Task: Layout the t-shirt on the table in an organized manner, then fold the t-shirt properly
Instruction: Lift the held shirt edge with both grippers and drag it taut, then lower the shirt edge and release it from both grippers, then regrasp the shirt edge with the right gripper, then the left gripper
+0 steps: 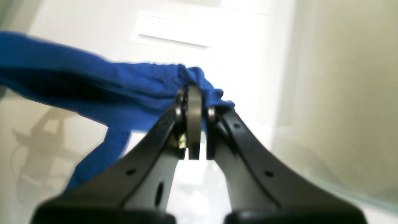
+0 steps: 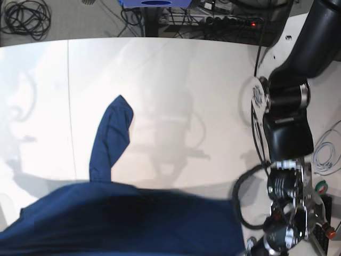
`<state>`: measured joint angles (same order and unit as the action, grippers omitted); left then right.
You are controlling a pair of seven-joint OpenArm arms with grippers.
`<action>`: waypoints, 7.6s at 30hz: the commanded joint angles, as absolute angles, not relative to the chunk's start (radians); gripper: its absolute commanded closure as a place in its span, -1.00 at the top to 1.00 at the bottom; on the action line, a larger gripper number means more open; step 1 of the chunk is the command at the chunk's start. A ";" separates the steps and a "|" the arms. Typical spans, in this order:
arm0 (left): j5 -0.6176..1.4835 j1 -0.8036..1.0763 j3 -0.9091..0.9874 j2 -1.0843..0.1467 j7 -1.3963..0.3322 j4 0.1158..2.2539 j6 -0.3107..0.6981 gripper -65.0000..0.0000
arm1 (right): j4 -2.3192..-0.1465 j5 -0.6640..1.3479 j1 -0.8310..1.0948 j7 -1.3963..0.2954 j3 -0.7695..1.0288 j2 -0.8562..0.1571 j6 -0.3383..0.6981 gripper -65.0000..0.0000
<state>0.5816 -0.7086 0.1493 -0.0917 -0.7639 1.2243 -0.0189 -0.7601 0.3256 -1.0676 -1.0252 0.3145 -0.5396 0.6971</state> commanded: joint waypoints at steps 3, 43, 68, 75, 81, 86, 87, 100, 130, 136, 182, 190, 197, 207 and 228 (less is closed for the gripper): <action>0.590 -0.636 0.151 -0.093 -0.773 1.345 -0.012 -1.00 | -0.901 0.341 -1.004 -1.101 0.417 -0.568 0.698 -1.00; 0.581 0.473 0.332 -0.104 -0.535 1.705 -0.007 -1.00 | -1.366 0.341 0.217 -1.058 0.855 -0.185 0.698 -1.00; 0.581 0.618 0.323 -0.110 -0.536 1.794 -0.010 -1.00 | -1.465 0.337 0.259 -1.058 0.855 -0.185 0.698 -1.00; 0.581 0.625 0.325 -0.108 -0.536 1.768 -0.010 -1.00 | -1.465 0.337 0.262 -1.064 0.855 -0.179 0.698 -1.00; 0.581 0.625 0.323 -0.108 -0.536 1.750 -0.010 -1.00 | -1.465 0.337 0.262 -1.064 0.858 -0.165 0.698 -0.39; 0.581 0.638 0.335 -0.108 -0.536 1.751 -0.010 -0.56 | -1.469 0.338 0.262 -1.064 0.874 -0.150 0.698 0.15; 0.581 0.638 0.343 -0.108 -0.536 1.753 -0.010 -0.40 | -1.469 0.337 0.260 -1.064 0.894 -0.147 0.698 0.18; 0.588 0.616 0.533 -0.077 -0.536 1.879 -0.010 -0.31 | -1.616 0.337 0.177 -1.053 0.869 -0.200 0.698 0.18; 0.268 -0.024 0.328 -0.142 -0.455 1.087 -0.007 -1.00 | -0.891 0.335 -0.059 -0.662 0.576 -0.400 0.698 -0.92; 0.268 -0.091 0.257 -0.182 -0.443 0.992 -0.007 -1.00 | -0.892 0.335 -0.030 -0.662 0.576 -0.398 0.698 -0.92; 0.277 0.361 0.714 -0.067 -0.647 1.655 0.116 -1.00 | -1.484 0.337 0.331 -0.812 0.361 -0.363 0.698 -0.99; 0.277 0.361 0.717 -0.068 -0.645 1.604 0.116 -1.00 | -1.508 0.337 0.318 -0.845 0.366 -0.372 0.698 -0.98; 0.277 0.361 0.717 -0.067 -0.645 1.606 0.116 -1.00 | -1.555 0.334 0.280 -0.862 0.357 -0.374 0.698 -0.98; 0.271 0.358 0.717 -0.067 -0.645 1.606 0.116 -1.00 | -1.497 0.331 0.151 -0.908 0.354 -0.395 0.698 -0.98; 0.271 0.357 0.717 -0.071 -0.645 1.604 0.116 -1.00 | -1.290 0.208 0.018 -0.839 0.206 -0.366 0.698 -0.97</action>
